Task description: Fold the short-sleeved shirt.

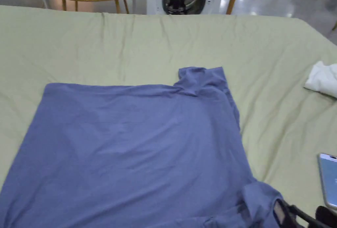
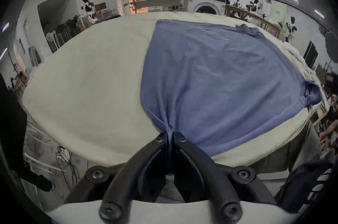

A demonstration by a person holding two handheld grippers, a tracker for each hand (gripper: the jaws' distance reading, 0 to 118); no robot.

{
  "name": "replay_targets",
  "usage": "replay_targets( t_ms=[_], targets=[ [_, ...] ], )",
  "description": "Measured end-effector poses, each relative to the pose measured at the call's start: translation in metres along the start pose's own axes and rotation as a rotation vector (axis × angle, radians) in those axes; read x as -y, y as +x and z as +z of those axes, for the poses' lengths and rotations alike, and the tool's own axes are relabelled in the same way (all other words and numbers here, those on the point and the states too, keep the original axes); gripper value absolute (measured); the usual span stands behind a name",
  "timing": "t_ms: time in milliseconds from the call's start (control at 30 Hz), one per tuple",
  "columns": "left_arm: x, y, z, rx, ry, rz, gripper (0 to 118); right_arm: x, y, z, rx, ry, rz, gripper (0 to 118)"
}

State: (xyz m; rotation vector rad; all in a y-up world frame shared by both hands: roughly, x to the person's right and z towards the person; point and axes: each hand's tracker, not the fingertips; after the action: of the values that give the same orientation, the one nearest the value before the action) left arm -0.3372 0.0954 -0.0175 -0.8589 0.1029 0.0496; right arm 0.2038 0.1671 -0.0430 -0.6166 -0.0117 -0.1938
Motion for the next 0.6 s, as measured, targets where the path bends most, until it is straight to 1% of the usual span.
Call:
replay_targets(
  t_ms=[33,100,133,167,233,267,300,333,367,400,467,500,533,567,600],
  targets=[
    [-0.002,0.001,0.003,0.003,-0.006,0.006,0,0.009,0.007,-0.005,0.01,-0.024,-0.015,81],
    [-0.005,0.002,0.004,0.007,-0.016,0.02,0,0.024,0.012,-0.015,-0.003,-0.073,-0.055,81],
    [-0.005,0.002,0.004,0.008,-0.018,0.024,0,0.032,0.014,-0.021,-0.017,-0.098,-0.084,81],
    [-0.005,0.003,0.006,0.009,-0.019,0.023,0,0.038,0.016,-0.027,-0.06,-0.13,-0.113,81],
    [-0.006,0.006,0.008,0.004,-0.019,0.011,0,0.047,0.016,-0.038,-0.073,-0.143,-0.136,81],
    [-0.006,0.008,0.008,0.001,-0.02,0.008,0,0.051,0.015,-0.043,-0.08,-0.162,-0.148,75],
    [-0.007,0.009,0.009,-0.003,-0.019,0.007,0,0.053,0.016,-0.049,-0.094,-0.193,-0.157,54],
    [-0.006,0.01,0.01,-0.009,-0.018,0.006,0,0.054,0.016,-0.05,-0.091,-0.17,-0.15,30],
    [-0.006,0.012,0.011,-0.013,-0.017,0.005,0,0.055,0.014,-0.05,-0.09,-0.164,-0.147,11],
    [-0.006,0.013,0.012,-0.015,-0.013,0.005,0,0.053,0.012,-0.05,-0.097,-0.173,-0.145,5],
    [-0.006,0.008,0.014,-0.013,-0.006,0.009,0,0.051,0.008,-0.045,-0.094,-0.167,-0.134,4],
    [-0.007,0.005,0.018,0.006,0.008,0.029,0,0.046,0.007,-0.042,-0.094,-0.167,-0.117,3],
    [-0.012,0.003,0.023,0.027,0.013,0.061,0,0.039,0.004,-0.038,-0.086,-0.15,-0.084,3],
    [-0.014,-0.025,0.021,0.031,0.019,0.105,0,0.028,0.001,-0.032,-0.086,-0.111,-0.054,3],
    [-0.022,-0.031,0.026,0.033,0.032,0.119,0,0.018,-0.001,-0.028,-0.103,-0.09,-0.044,3]
  ],
)
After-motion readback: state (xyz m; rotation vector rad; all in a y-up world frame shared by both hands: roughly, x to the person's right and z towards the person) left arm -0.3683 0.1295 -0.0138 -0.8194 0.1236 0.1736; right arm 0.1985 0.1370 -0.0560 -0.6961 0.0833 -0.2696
